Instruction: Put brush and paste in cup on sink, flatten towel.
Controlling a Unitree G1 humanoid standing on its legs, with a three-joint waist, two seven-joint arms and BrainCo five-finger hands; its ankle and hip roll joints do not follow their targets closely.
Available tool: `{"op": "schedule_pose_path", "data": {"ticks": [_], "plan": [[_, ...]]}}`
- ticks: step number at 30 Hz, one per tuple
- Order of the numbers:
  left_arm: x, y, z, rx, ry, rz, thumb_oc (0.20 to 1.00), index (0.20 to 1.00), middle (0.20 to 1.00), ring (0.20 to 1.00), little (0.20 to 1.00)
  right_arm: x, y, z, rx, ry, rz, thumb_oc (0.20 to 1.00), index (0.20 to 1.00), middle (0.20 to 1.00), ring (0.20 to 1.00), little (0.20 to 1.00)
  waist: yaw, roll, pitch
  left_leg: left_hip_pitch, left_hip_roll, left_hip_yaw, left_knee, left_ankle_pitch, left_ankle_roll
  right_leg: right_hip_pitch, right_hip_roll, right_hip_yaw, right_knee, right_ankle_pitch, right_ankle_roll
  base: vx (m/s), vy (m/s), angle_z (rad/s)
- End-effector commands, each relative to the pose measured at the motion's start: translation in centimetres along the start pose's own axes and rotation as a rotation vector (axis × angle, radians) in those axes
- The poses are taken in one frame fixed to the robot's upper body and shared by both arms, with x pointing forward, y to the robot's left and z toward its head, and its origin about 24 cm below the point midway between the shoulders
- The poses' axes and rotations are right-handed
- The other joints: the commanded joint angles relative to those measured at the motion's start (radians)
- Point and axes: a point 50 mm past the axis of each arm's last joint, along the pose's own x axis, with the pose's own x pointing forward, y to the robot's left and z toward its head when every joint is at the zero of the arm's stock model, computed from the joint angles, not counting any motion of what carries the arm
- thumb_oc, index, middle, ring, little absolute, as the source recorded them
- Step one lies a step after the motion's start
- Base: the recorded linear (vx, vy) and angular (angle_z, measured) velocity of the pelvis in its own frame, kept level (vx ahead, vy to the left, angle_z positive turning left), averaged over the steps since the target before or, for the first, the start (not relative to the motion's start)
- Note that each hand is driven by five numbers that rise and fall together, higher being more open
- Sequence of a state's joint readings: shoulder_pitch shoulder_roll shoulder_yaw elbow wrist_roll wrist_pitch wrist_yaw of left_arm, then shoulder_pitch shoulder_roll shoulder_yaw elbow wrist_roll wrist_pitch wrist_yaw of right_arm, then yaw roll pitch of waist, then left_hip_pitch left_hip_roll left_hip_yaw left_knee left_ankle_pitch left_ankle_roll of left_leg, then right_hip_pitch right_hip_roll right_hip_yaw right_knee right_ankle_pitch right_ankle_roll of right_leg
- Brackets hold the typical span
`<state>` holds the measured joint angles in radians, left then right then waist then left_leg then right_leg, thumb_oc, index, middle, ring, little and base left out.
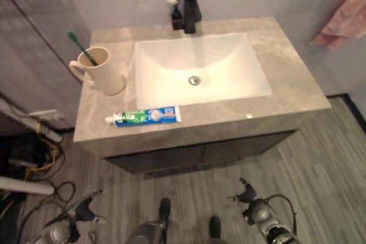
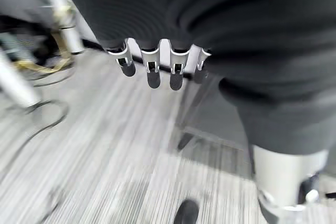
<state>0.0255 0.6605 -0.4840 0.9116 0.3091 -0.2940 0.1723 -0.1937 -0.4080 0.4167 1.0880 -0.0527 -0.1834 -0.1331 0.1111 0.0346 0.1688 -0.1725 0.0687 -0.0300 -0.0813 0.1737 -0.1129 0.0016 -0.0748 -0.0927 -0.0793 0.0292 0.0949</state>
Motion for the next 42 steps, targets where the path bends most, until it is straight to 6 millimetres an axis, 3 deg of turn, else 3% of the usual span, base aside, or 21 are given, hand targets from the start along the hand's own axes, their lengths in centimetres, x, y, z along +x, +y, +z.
{"op": "schedule_pose_path", "data": {"ticks": [1,2,4,5,6,7,10,19,31,33,36,38,39,42], "plan": [[0.7,2.0,2.6,0.033,-0.149,0.046,1.0,1.0,1.0,1.0,1.0,0.1,-2.9,1.3,-0.052,-0.096,-0.091,1.0,1.0,1.0,1.0,1.0,-0.008,-0.03,0.023,-0.022,0.062,-0.001,0.054,-0.014,-0.03,-0.058,-0.019,-0.056,0.129,-0.062,0.035,-0.25,-0.381,1.62],[0.8,2.8,3.7,0.067,-0.211,0.051,1.0,1.0,1.0,1.0,1.0,0.0,-3.5,1.3,-0.038,-0.103,-0.111,1.0,1.0,1.0,1.0,1.0,-0.02,-0.023,0.036,-0.044,0.083,0.008,0.025,0.034,-0.05,-0.06,-0.008,-0.094,0.121,-0.065,0.032,-0.22,-0.233,1.05],[1.0,3.2,4.4,0.087,-0.241,0.053,1.0,1.0,1.0,1.0,1.0,0.0,-3.6,1.1,-0.031,-0.094,-0.118,1.0,1.0,1.0,1.0,1.0,-0.031,-0.02,0.043,-0.055,0.091,0.036,0.019,0.052,-0.05,-0.06,-0.012,-0.115,0.118,-0.061,0.032,-0.2,-0.117,1.12],[1.3,4.0,5.9,0.126,-0.3,0.06,1.0,1.0,1.0,1.0,1.0,-0.3,-3.7,0.1,-0.024,-0.056,-0.121,1.0,1.0,1.0,1.0,1.0,-0.066,-0.038,0.048,-0.034,0.074,0.16,0.126,-0.056,-0.01,-0.071,-0.044,-0.158,0.11,-0.044,0.033,-0.18,-0.06,1.08],[1.3,4.0,5.9,0.126,-0.3,0.06,1.0,1.0,1.0,1.0,1.0,-0.3,-3.7,0.1,-0.023,-0.056,-0.121,1.0,1.0,1.0,1.0,1.0,-0.067,-0.038,0.046,-0.041,0.075,0.159,0.13,-0.055,-0.009,-0.075,-0.044,-0.159,0.108,-0.04,0.033,-0.23,0.005,0.89],[0.8,4.7,6.6,0.169,-0.37,0.073,1.0,1.0,1.0,1.0,1.0,-0.5,-3.1,-0.6,-0.027,-0.033,-0.11,1.0,1.0,1.0,1.0,1.0,-0.082,-0.028,0.022,0.006,0.033,0.139,0.109,-0.09,-0.001,-0.083,-0.046,-0.151,0.087,-0.017,0.038,0.0,0.13,0.42],[-0.2,6.3,6.2,0.222,-0.403,0.132,1.0,1.0,1.0,1.0,1.0,-1.1,-1.8,-2.2,-0.038,0.014,-0.082,1.0,1.0,1.0,1.0,1.0,-0.094,-0.009,-0.023,0.074,0.026,0.162,0.043,-0.096,0.006,-0.046,-0.065,-0.156,0.07,-0.008,0.049,0.08,0.169,0.14],[-2.7,11.5,6.7,0.22,-0.475,0.402,1.0,1.0,1.0,1.0,1.0,-2.7,2.4,-5.5,-0.041,0.157,0.007,1.0,1.0,1.0,1.0,1.0,-0.104,-0.02,-0.063,0.16,-0.011,0.228,-0.006,-0.136,0.033,-0.018,-0.114,-0.093,0.028,0.054,0.094,0.07,0.146,-0.24],[-3.3,11.6,6.2,0.166,-0.454,0.436,1.0,1.0,1.0,1.0,1.0,-3.2,2.5,-6.6,0.029,0.227,-0.023,1.0,1.0,1.0,1.0,1.0,-0.104,-0.035,-0.055,0.174,-0.029,0.243,-0.006,-0.158,0.056,-0.037,-0.129,-0.054,0.047,0.061,0.106,0.02,0.069,-0.15],[-3.4,12.2,6.2,0.199,-0.447,0.452,1.0,1.0,1.0,1.0,1.0,-3.8,2.0,-7.8,0.198,0.277,-0.105,1.0,1.0,1.0,1.0,1.0,-0.131,-0.035,-0.007,0.175,-0.059,0.243,0.041,-0.193,0.1,-0.124,-0.14,-0.002,0.278,0.053,0.111,0.01,0.342,-0.03],[-3.5,12.7,6.4,0.209,-0.449,0.476,1.0,1.0,1.0,1.0,1.0,-4.1,2.0,-8.1,0.265,0.288,-0.127,1.0,1.0,1.0,1.0,1.0,-0.153,-0.025,0.024,0.179,-0.069,0.238,0.063,-0.202,0.119,-0.19,-0.133,0.022,0.429,0.102,0.099,0.01,0.216,-0.33],[-3.7,13.2,6.5,0.214,-0.452,0.507,1.0,1.0,1.0,1.0,1.0,-4.0,2.0,-8.2,0.281,0.298,-0.131,1.0,1.0,1.0,1.0,1.0,-0.151,-0.02,0.031,0.186,-0.071,0.253,0.062,-0.212,0.12,-0.23,-0.136,-0.016,0.435,0.08,0.092,0.06,0.125,-0.38],[-3.7,13.1,6.5,0.21,-0.453,0.507,1.0,1.0,1.0,1.0,1.0,-4.1,2.1,-8.2,0.282,0.299,-0.126,1.0,1.0,1.0,1.0,1.0,-0.157,-0.022,0.023,0.188,-0.075,0.253,0.056,-0.214,0.115,-0.222,-0.116,-0.021,0.372,0.06,0.085,0.09,0.009,-0.34],[-3.5,13.2,5.9,0.192,-0.419,0.528,1.0,1.0,1.0,1.0,1.0,-4.0,2.1,-8.1,0.285,0.304,-0.13,1.0,1.0,1.0,1.0,1.0,-0.155,-0.026,0.014,0.199,-0.075,0.26,0.047,-0.225,0.105,-0.221,-0.126,-0.048,0.238,0.082,0.092,0.13,-0.039,-0.24]]}}
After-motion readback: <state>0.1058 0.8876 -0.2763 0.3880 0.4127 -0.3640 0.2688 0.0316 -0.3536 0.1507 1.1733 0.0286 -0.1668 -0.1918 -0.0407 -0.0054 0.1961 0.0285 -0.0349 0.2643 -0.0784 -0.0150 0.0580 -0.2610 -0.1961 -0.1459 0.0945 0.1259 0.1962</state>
